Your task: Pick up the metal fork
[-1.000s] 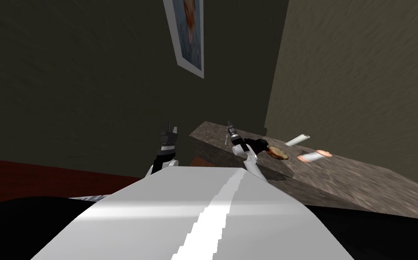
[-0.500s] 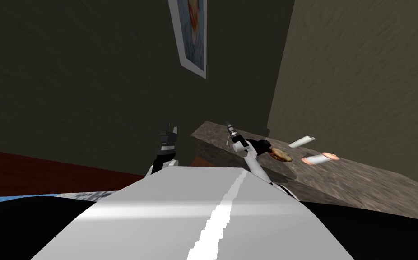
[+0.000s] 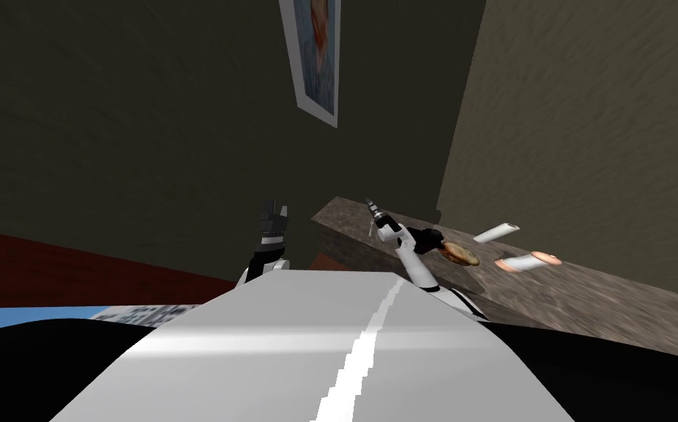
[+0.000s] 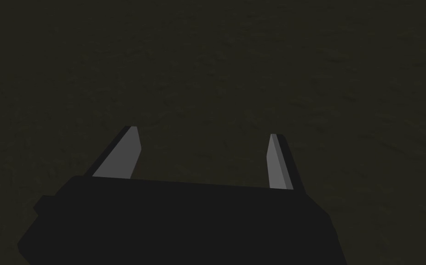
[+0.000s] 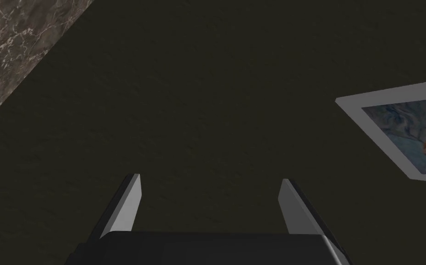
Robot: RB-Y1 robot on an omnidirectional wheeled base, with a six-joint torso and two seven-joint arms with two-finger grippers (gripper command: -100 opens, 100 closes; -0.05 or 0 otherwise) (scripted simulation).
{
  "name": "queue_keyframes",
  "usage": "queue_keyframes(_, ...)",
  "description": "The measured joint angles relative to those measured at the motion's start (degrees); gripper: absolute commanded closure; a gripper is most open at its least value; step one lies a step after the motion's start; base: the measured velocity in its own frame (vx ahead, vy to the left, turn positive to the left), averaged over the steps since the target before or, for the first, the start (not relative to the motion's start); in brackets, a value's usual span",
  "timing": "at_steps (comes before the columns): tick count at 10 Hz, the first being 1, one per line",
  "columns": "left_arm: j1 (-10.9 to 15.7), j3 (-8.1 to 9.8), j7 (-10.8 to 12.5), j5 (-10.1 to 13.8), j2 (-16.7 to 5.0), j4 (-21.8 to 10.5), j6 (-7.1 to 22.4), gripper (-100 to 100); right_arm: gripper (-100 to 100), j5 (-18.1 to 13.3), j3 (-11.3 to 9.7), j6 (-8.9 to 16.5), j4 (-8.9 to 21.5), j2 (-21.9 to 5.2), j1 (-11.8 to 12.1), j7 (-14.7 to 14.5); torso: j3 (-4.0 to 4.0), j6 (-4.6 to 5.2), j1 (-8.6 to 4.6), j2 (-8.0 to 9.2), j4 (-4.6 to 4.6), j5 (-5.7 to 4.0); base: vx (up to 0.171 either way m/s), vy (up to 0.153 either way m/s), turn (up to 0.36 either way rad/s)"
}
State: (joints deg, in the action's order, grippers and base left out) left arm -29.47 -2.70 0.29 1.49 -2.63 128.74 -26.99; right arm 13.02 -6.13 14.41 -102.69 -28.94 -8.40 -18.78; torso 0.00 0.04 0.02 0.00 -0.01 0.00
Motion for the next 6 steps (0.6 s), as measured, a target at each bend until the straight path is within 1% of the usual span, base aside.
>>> queue_keyframes(1, 0.00, 0.00, 0.00, 0.00, 0.00, 0.00, 0.00, 0, -100, 0.63, -0.15, 1.45, 1.17, -0.91, -1.04, -0.84, 0.00, -0.01, 0.00, 0.00, 0.00, 0.00, -0.002, 0.003, 0.053)
queue_keyframes(3, 0.00, 0.00, 0.00, 0.00, 0.00, 0.00, 0.00, 0, -100, 1.41, -0.50, 4.88, 3.70, -1.84, -3.66, -2.35, -0.01, -0.02, -0.01, -0.02, 0.00, 0.00, -0.001, 0.000, 0.066)
queue_keyframes(4, 0.00, 0.00, 0.00, 0.00, 0.00, 0.00, 0.00, 0, -100, 1.49, -0.54, 6.63, 4.07, -1.99, -3.97, -3.03, 0.00, 0.01, -0.02, 0.00, 0.00, -0.01, -0.002, -0.001, 0.074)
queue_keyframes(5, 0.00, 0.00, 0.00, 0.00, 0.00, 0.00, 0.00, 0, -100, 2.43, -0.81, 8.06, 5.83, -3.12, -5.30, -3.85, -0.01, -0.01, -0.03, -0.01, 0.00, 0.00, 0.000, -0.005, 0.044)
queue_keyframes(6, 0.00, 0.00, 0.00, 0.00, 0.00, 0.00, 0.00, 0, -100, 2.66, -0.89, 9.64, 6.56, -3.38, -5.90, -4.43, 0.00, 0.01, -0.04, 0.00, 0.00, -0.01, 0.000, 0.000, 0.000)
